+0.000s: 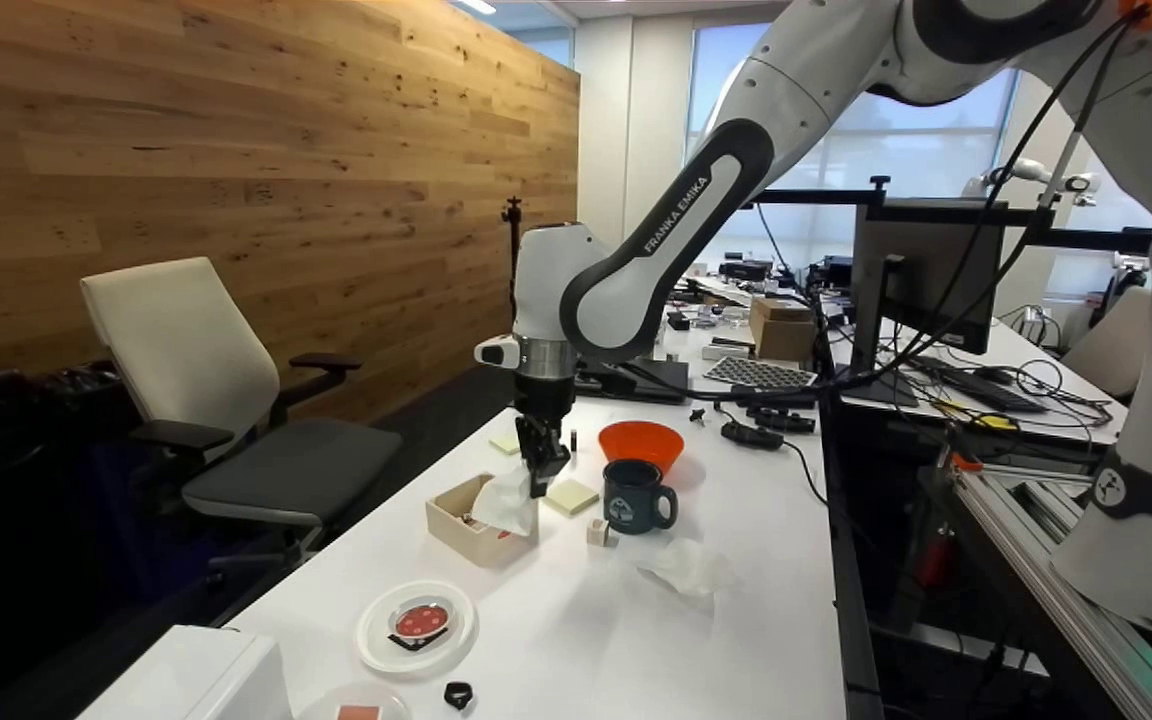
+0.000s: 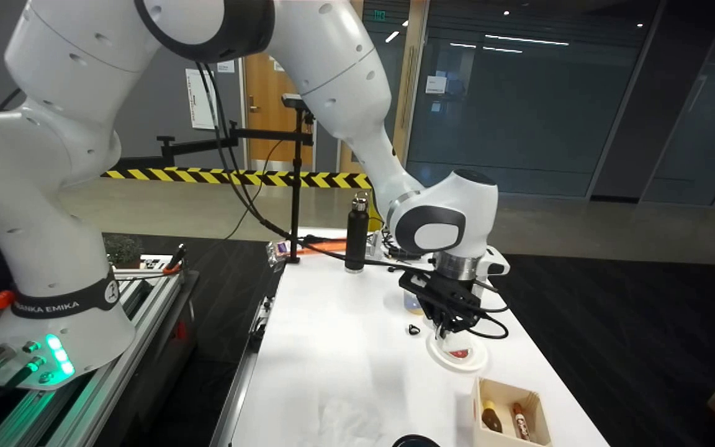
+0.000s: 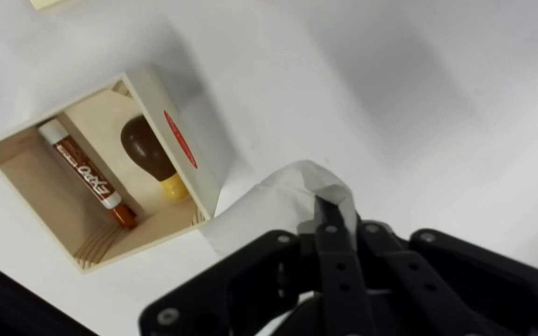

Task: Use the paper towel to wipe the table

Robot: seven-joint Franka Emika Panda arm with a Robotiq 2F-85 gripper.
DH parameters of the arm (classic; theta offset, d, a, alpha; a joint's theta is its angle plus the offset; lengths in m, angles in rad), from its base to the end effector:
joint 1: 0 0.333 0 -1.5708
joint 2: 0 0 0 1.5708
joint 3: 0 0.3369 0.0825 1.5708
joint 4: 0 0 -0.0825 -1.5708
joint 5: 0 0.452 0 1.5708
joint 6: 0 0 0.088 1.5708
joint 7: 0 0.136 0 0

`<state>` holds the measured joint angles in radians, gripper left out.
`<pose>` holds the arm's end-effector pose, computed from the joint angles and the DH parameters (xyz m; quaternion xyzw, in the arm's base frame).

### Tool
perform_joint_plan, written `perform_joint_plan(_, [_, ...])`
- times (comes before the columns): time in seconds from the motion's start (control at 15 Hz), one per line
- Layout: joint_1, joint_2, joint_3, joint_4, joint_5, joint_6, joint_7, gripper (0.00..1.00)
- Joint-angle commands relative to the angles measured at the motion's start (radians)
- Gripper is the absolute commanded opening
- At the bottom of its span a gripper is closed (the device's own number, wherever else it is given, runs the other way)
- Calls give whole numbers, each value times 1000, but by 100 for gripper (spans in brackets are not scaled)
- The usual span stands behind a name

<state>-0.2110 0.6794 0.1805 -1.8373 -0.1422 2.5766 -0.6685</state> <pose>0.7052 -0.0229 0.1016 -0.9365 -0.3482 -0.0405 0.0018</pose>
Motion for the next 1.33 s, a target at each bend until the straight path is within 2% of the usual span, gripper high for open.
perform_joint_plan(0.0, [57,17,-45,26,-3,-26,10,0])
perform_joint_plan(0.2, [91,21,-71,26,-13,32,38,0])
perform_joint_plan(1.07, [79,12,-63,15,-1,23,21,2])
perform_joint_plan(1.27, [89,122,-66,180,6,-94,18,0])
